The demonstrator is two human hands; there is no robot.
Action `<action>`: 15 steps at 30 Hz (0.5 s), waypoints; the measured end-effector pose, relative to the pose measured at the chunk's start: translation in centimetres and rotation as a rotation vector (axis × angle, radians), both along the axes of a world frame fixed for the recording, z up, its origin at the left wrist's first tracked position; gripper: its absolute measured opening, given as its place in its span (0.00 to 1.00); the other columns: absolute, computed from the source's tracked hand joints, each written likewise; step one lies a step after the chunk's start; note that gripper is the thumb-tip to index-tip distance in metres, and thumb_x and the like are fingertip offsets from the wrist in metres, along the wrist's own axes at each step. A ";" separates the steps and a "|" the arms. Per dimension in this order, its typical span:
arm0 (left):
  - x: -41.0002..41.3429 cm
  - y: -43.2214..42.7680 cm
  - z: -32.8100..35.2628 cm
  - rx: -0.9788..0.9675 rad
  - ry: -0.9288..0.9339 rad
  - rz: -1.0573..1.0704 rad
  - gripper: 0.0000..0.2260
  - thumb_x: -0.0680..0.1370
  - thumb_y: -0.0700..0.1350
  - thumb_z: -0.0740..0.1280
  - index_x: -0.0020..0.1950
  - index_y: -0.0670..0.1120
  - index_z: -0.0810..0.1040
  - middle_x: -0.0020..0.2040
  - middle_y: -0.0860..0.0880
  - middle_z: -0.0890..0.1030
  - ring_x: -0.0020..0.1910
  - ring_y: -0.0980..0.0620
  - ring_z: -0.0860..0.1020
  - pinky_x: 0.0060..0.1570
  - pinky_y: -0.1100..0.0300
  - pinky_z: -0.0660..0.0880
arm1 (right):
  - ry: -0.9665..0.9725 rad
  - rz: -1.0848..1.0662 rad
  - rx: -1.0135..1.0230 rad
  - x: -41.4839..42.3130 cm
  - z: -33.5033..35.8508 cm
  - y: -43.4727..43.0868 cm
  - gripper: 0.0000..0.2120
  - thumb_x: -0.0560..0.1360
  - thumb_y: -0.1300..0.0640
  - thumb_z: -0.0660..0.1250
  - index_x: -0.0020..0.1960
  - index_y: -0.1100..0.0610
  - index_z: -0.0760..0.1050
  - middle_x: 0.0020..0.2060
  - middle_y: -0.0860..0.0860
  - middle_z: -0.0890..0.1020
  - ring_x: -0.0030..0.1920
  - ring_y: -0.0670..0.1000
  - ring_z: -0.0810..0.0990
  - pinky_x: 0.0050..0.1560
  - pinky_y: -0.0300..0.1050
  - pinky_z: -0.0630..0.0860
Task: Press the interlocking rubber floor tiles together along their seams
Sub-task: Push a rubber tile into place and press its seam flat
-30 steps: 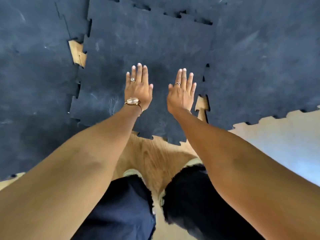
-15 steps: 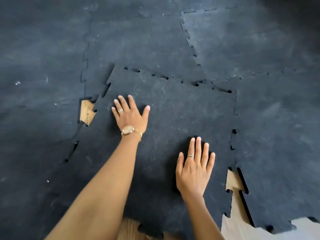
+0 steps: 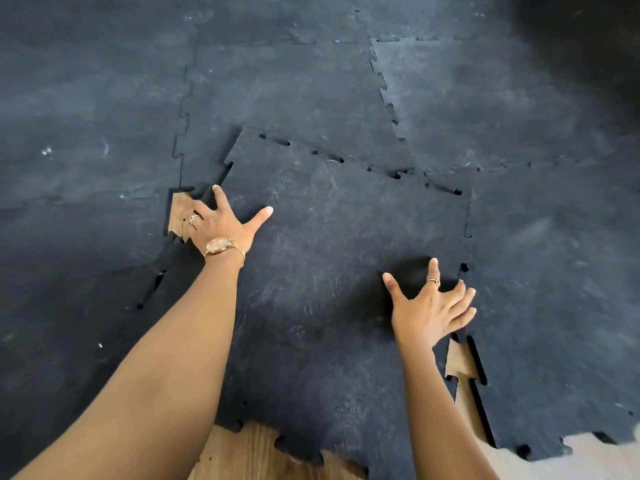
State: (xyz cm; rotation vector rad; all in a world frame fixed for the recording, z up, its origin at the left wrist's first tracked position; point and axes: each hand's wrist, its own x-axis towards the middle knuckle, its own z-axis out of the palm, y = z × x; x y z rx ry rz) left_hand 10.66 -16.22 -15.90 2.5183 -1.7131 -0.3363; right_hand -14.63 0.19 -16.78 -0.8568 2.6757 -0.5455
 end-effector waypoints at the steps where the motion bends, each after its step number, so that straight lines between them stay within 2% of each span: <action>1: 0.1 -0.1 0.3 0.012 -0.005 -0.006 0.52 0.62 0.80 0.54 0.78 0.50 0.53 0.70 0.33 0.62 0.65 0.30 0.67 0.64 0.39 0.63 | -0.011 0.002 -0.017 -0.2 0.1 -0.1 0.42 0.67 0.32 0.69 0.76 0.47 0.62 0.74 0.65 0.57 0.77 0.63 0.47 0.74 0.61 0.40; 6: 0.5 0.6 1.5 0.051 -0.003 0.005 0.53 0.61 0.79 0.59 0.78 0.52 0.50 0.72 0.35 0.59 0.64 0.31 0.67 0.63 0.41 0.64 | -0.035 -0.003 -0.042 -1.0 0.9 -0.7 0.43 0.62 0.36 0.76 0.73 0.46 0.66 0.70 0.64 0.62 0.73 0.63 0.55 0.74 0.58 0.44; 10: 1.6 3.2 2.3 0.133 0.040 0.083 0.53 0.61 0.77 0.62 0.78 0.53 0.49 0.68 0.36 0.61 0.62 0.31 0.69 0.63 0.41 0.65 | -0.043 0.011 0.081 -2.2 2.7 -2.1 0.45 0.57 0.40 0.81 0.70 0.45 0.67 0.69 0.61 0.66 0.69 0.63 0.62 0.71 0.56 0.51; 12: 2.2 4.7 2.7 0.178 0.058 0.121 0.53 0.61 0.77 0.63 0.78 0.53 0.48 0.66 0.37 0.61 0.59 0.32 0.70 0.61 0.42 0.66 | -0.060 0.035 0.132 -2.5 3.3 -2.7 0.43 0.57 0.42 0.82 0.68 0.44 0.68 0.70 0.60 0.66 0.69 0.63 0.63 0.71 0.57 0.52; 15: 2.9 5.9 3.7 0.221 0.064 0.168 0.53 0.62 0.76 0.63 0.78 0.55 0.46 0.64 0.37 0.61 0.58 0.34 0.71 0.60 0.45 0.68 | -0.072 0.028 0.115 -1.8 3.6 -3.2 0.33 0.60 0.44 0.80 0.62 0.44 0.72 0.69 0.59 0.67 0.68 0.63 0.63 0.70 0.57 0.52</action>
